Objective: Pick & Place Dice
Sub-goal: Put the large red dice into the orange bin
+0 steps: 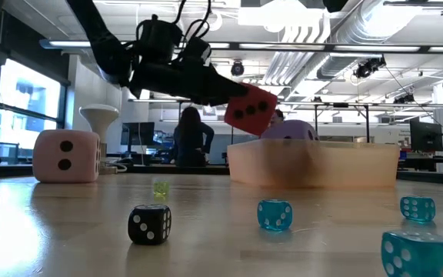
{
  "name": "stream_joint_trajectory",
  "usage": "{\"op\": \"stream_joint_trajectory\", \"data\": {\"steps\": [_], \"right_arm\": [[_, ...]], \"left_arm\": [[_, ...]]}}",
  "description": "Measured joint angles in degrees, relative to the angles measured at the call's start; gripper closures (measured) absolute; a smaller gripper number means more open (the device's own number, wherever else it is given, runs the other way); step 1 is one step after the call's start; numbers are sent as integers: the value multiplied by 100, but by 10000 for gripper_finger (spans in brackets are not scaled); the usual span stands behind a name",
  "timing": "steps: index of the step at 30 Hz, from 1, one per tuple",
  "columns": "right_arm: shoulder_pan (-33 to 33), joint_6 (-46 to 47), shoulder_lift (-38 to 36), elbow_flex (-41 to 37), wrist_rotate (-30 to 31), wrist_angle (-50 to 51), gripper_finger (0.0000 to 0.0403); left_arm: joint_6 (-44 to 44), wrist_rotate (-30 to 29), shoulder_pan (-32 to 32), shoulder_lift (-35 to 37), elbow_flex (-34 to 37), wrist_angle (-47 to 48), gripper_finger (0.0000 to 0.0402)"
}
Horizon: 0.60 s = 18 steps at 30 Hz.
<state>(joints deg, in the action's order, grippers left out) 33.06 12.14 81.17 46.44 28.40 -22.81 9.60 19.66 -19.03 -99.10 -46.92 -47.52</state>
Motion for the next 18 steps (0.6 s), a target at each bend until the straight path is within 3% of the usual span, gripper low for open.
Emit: {"op": "stream_joint_trajectory", "data": {"steps": [4,18], "right_arm": [[-9,0,0,1,-2,5,16],[-7,0,0,-1,16,35,16]], "left_arm": [[39,-361,-2,0,0,-61,34],[56,-507,15,-591,-31,-411,33]]}}
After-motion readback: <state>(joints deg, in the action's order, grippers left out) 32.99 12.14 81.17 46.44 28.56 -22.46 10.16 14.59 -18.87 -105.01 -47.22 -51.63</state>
